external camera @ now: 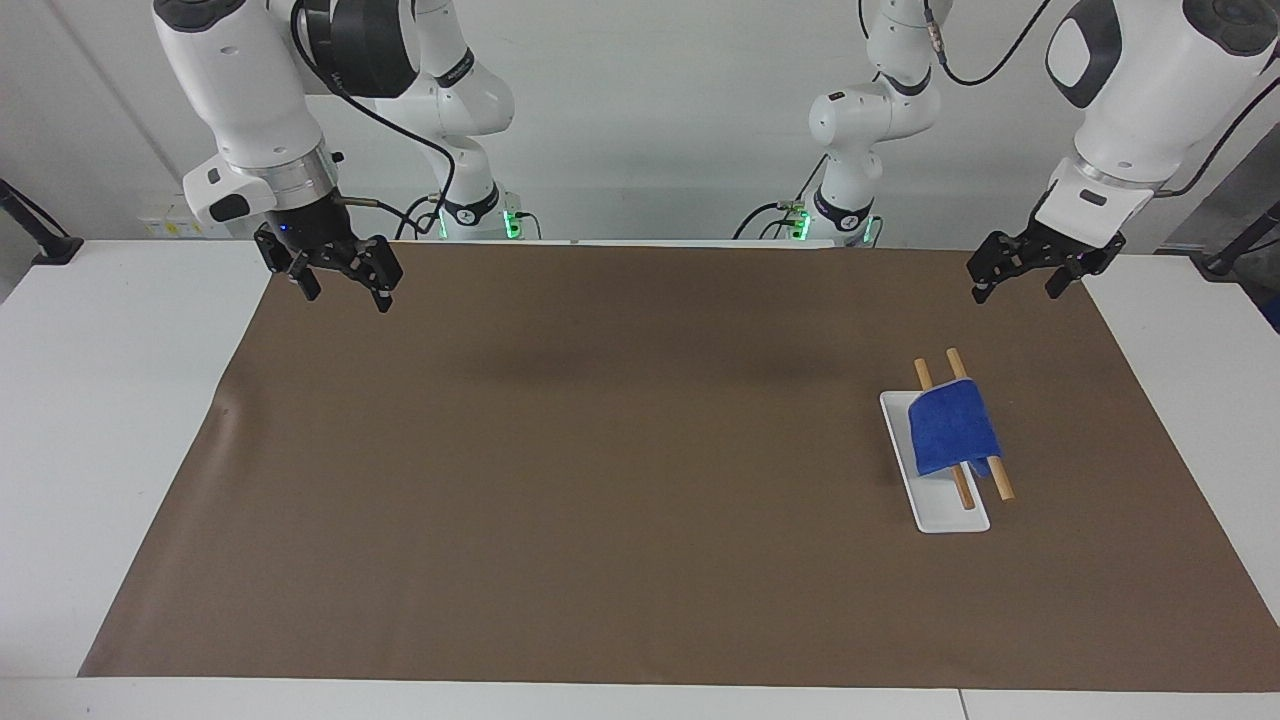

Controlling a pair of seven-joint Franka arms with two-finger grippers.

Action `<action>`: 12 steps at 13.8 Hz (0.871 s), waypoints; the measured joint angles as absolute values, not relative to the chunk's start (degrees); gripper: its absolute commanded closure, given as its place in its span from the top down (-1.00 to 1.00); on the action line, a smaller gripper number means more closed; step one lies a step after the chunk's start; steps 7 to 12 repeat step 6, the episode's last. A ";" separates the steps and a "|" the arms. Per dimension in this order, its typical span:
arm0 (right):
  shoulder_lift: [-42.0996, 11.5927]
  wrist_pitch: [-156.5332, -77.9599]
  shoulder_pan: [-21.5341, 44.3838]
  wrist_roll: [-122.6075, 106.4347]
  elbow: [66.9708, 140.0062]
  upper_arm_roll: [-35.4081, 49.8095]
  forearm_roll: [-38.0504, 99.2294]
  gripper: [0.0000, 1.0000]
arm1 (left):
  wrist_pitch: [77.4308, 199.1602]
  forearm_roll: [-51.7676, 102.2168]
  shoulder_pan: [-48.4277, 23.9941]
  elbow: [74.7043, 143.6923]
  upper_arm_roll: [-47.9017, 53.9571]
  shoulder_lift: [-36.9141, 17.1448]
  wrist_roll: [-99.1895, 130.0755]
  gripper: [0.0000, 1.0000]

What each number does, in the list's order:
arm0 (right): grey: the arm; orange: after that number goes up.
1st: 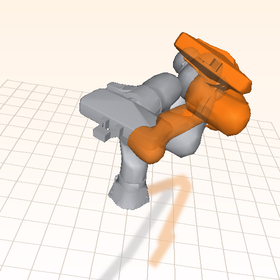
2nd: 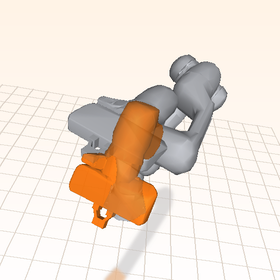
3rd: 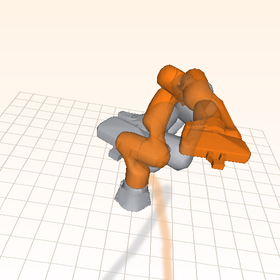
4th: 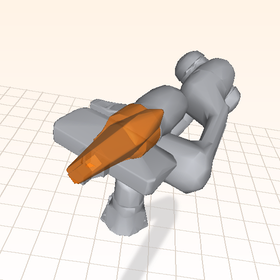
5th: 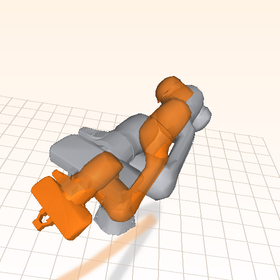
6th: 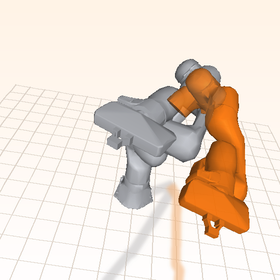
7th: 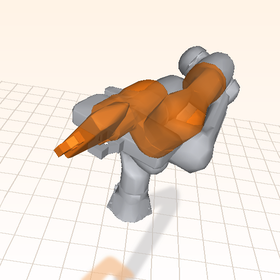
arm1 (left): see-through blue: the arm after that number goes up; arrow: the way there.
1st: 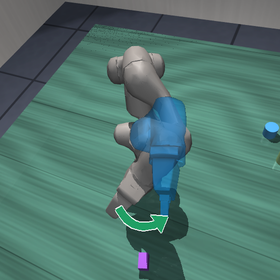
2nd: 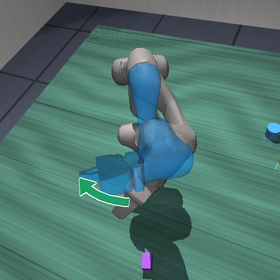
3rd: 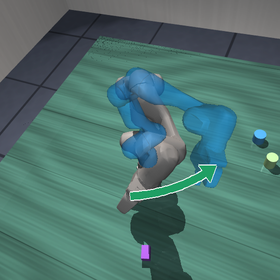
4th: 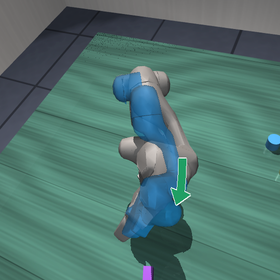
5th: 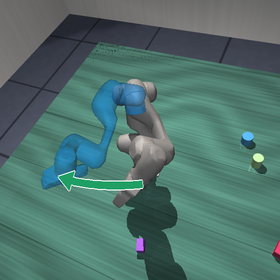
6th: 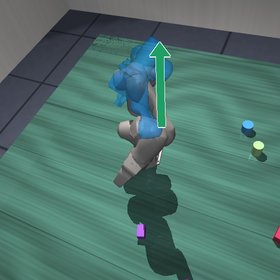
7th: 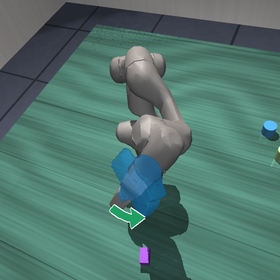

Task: Right arm passes towel to left arm to hang

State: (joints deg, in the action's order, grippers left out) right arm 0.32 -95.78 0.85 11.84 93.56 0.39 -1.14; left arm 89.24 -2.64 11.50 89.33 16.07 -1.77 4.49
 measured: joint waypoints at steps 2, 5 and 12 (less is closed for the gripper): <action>0.41 -94.54 0.85 11.56 92.53 0.39 -1.16 1.00 | 89.25 -2.78 11.49 89.38 16.09 -1.77 4.49 1.00; 0.41 -94.43 0.86 11.48 92.24 0.40 -1.18 1.00 | 89.26 -2.92 11.49 89.43 16.09 -1.77 4.49 1.00; 0.41 -94.43 0.89 11.48 92.21 0.40 -1.18 1.00 | 89.27 -2.97 11.49 89.44 16.09 -1.77 4.49 1.00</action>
